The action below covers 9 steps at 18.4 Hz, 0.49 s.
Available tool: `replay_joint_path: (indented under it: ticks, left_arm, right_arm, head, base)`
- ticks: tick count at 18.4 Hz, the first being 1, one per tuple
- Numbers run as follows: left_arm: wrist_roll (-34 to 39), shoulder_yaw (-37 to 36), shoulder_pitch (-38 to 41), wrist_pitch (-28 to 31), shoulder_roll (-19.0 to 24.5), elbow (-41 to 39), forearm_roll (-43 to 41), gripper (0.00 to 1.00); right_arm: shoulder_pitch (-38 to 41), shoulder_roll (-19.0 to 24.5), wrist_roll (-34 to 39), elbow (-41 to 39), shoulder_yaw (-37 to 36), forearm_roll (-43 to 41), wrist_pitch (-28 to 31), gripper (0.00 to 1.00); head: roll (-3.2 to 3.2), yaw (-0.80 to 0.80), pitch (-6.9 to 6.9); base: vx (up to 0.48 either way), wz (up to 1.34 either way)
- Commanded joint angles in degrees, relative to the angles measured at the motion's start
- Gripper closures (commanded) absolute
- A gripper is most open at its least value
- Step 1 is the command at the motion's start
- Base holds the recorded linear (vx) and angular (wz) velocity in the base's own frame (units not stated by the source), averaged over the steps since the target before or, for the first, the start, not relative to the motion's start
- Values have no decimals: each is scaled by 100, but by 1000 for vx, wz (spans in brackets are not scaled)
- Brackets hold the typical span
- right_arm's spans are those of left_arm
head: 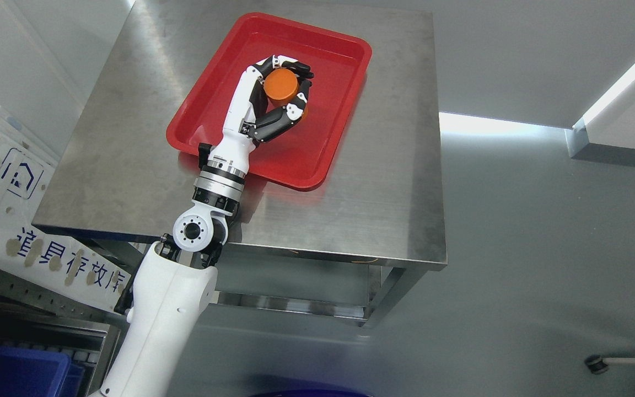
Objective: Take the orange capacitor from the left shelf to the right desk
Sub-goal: 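Open the left hand to release the capacitor into the red tray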
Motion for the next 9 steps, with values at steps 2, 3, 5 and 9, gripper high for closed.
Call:
replay_joint_path:
  ticks: [2, 3, 5, 9]
  left_arm:
    - [-3, 89, -335, -364, 100, -52, -15, 11]
    - [-29, 81, -423, -463, 100, -88, -15, 9]
    - [-29, 63, -608, -472, 100, -132, -6, 4]
    - [-29, 220, -950, -639, 100, -394, -6, 1]
  right_arm:
    - [193, -100, -5, -132, -70, 0, 4, 0]
    - [193, -100, -5, -132, -61, 0, 4, 0]
    - [193, -100, -5, -132, -61, 0, 4, 0]
    - [193, -100, -5, -132, -61, 0, 4, 0]
  head:
    - [0, 0, 0]
    - [0, 0, 0]
    - [0, 0, 0]
    - [0, 0, 0]
  base:
    - [0, 0]
    - [0, 0]
    - [0, 0]
    - [0, 0]
